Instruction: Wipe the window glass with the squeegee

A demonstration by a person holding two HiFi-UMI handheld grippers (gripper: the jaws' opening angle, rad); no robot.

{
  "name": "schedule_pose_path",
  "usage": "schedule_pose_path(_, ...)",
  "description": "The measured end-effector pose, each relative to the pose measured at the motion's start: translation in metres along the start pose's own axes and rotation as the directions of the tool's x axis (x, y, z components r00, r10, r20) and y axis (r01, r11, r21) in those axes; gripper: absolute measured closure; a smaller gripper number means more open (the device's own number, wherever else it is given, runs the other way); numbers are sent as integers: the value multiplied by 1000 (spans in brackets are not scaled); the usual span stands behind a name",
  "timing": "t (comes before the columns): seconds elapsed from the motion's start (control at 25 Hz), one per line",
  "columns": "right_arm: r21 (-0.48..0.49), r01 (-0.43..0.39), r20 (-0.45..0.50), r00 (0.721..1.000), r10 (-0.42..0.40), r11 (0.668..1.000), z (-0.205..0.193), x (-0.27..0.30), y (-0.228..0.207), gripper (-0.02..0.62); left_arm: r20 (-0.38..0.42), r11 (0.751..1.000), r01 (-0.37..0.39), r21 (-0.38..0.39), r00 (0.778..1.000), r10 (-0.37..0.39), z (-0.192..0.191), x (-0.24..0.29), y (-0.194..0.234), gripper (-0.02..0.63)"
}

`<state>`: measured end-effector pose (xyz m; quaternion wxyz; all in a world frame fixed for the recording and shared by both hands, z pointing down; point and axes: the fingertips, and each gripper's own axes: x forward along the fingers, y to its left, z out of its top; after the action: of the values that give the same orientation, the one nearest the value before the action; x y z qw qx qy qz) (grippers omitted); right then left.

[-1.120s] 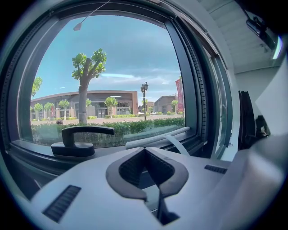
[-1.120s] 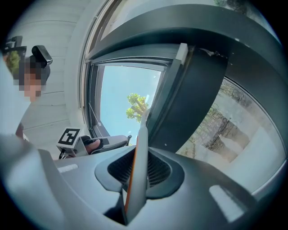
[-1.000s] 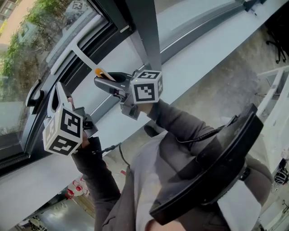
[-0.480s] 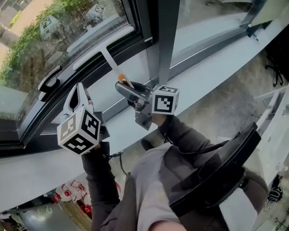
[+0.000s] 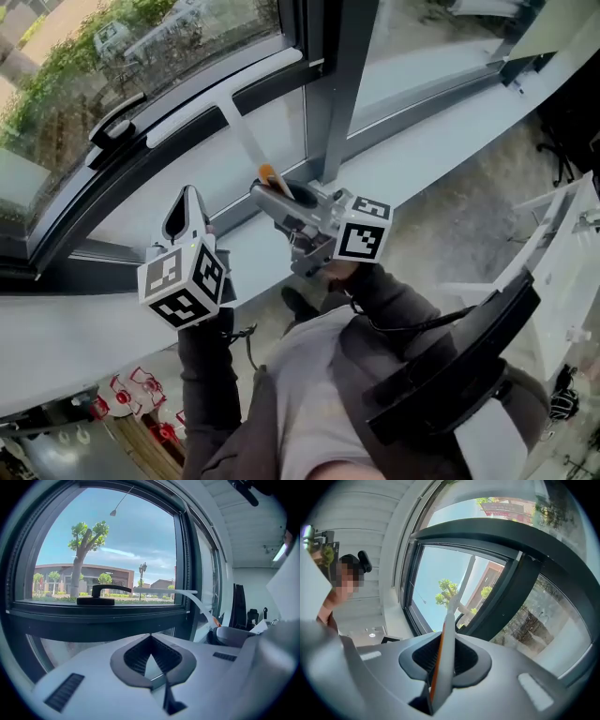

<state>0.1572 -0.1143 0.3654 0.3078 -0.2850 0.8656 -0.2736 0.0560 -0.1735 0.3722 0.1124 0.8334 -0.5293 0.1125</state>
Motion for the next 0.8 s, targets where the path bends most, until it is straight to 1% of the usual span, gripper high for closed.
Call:
schedule_pose_path(0.12,13,-6,-5,1000,6,1000,-8,-13,16,540,5,1000,-9,7,1000,9,-7,-24,-12,604)
schedule_pose_path(0.24,17,-12,-5,1000,12,1000,-10,-34,30,540,28,999,-36,8,999,36,-7,-49,-28,604)
schedule_pose_path(0.36,8,-23,1,1000,23,1000,-19,-65,63,539,57,997,-76,20,996,75,-12,-97,-47,604)
schedule_pose_path(0.44,14,-28,1,1000,28,1000,-34,-83,85,540,50,994,-102,35,994,100,-26,-128,-56,604)
schedule_pose_path(0.52,32,-35,-11,999,35,999,-42,-89,92,539,32,993,-115,40,993,113,-38,-139,-61,604)
schedule_pose_path(0.64,46,-42,-27,999,43,998,-39,-86,94,538,22,992,-120,44,993,119,-39,-138,-68,604)
schedule_pose_path(0.72,38,-50,-21,998,51,998,-36,-86,103,538,22,992,-114,56,993,113,-40,-143,-74,604)
schedule_pose_path(0.8,10,-56,-4,998,56,998,-40,-90,122,538,29,993,-99,71,995,97,-46,-162,-78,604)
